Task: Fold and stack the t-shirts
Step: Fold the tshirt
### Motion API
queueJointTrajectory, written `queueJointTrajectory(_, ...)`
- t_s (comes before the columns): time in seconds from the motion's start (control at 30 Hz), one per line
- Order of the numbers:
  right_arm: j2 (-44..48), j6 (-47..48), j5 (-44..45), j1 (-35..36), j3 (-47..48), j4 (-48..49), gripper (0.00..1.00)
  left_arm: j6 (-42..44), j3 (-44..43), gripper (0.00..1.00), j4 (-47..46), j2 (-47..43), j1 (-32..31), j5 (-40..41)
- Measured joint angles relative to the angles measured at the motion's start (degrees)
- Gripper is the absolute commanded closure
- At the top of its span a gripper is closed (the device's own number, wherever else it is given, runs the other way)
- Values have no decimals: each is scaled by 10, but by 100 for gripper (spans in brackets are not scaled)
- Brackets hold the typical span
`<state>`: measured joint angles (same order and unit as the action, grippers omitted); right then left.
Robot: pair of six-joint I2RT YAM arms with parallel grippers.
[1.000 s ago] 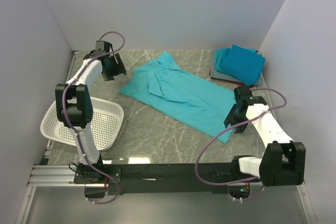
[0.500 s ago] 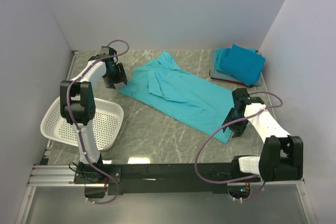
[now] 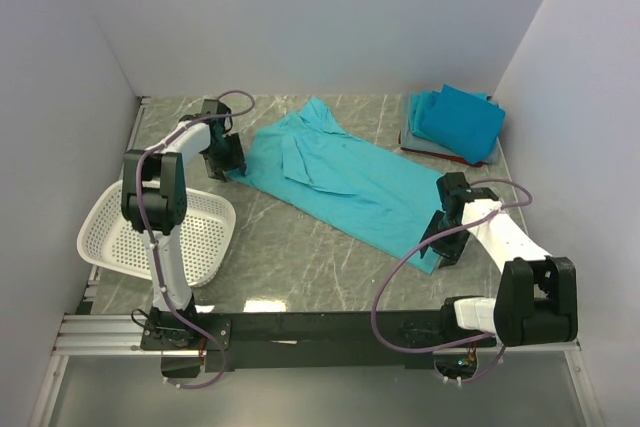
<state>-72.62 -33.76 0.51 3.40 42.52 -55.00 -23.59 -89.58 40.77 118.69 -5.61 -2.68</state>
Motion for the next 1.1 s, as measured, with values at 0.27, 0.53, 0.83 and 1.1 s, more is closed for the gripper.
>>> queueJointTrajectory(0.27, 0, -14, -2, 12, -22, 4, 45, 1, 14, 66, -13, 4, 0, 12)
queueJointTrajectory(0.53, -4, -28, -2, 34, -25, 13, 49, 4, 19, 100, -24, 4, 0, 10)
queueJointTrajectory(0.83, -45, -46, 2, 63, -31, 37, 55, 5, 13, 100, -21, 4, -1, 11)
queueJointTrajectory(1.1, -56, -58, 17, 71, -35, 43, 55, 12, 8, 100, -19, 7, 7, 30)
